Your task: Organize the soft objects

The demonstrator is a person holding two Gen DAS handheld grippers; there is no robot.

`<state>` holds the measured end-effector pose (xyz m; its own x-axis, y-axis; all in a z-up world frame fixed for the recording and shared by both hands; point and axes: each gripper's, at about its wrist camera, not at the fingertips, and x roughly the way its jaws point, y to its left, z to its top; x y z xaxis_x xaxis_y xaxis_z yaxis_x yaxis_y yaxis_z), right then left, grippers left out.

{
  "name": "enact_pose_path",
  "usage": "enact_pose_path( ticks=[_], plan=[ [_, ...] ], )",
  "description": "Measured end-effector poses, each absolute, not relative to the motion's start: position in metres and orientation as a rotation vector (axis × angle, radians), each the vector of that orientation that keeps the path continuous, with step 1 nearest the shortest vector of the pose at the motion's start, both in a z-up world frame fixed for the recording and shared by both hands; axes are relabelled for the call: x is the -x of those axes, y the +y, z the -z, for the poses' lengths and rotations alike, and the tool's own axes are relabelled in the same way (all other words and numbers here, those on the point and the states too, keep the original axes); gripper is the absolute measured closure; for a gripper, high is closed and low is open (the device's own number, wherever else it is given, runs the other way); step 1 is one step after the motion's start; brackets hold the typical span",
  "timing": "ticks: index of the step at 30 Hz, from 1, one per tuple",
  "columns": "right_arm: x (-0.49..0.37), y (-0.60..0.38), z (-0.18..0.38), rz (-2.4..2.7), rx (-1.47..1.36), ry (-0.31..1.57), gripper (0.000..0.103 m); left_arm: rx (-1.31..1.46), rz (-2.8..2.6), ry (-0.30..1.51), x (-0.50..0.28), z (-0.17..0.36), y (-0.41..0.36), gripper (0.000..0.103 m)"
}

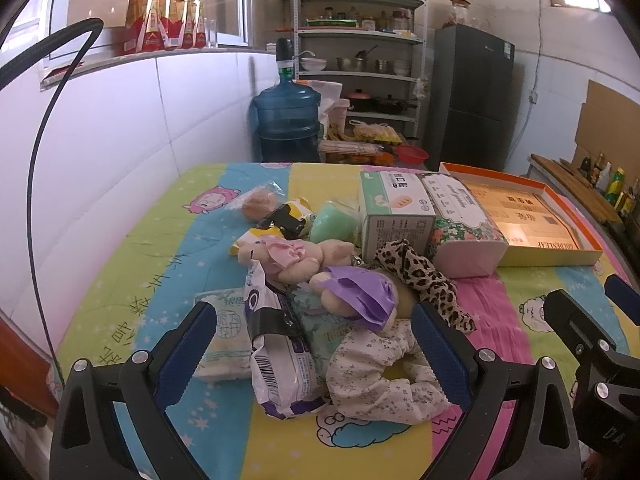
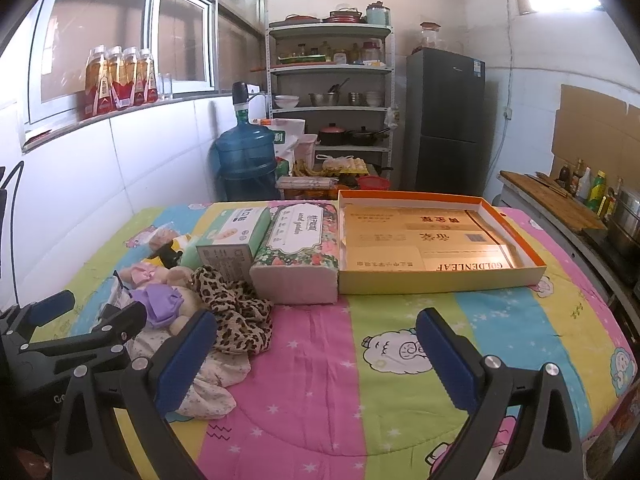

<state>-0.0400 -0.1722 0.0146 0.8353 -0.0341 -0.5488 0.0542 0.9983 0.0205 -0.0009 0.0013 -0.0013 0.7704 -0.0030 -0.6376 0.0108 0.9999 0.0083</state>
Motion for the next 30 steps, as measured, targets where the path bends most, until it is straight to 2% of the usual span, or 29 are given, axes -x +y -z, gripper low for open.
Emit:
enact_pose_path(
  ticks=[30],
  plan=[
    [0.0359, -0.1699, -0.0122, 0.035, -0.039, 0.591, 0.002, -0.011, 0.015, 0.696, -0.0014, 0.0038, 0.0013, 0.005]
  ],
)
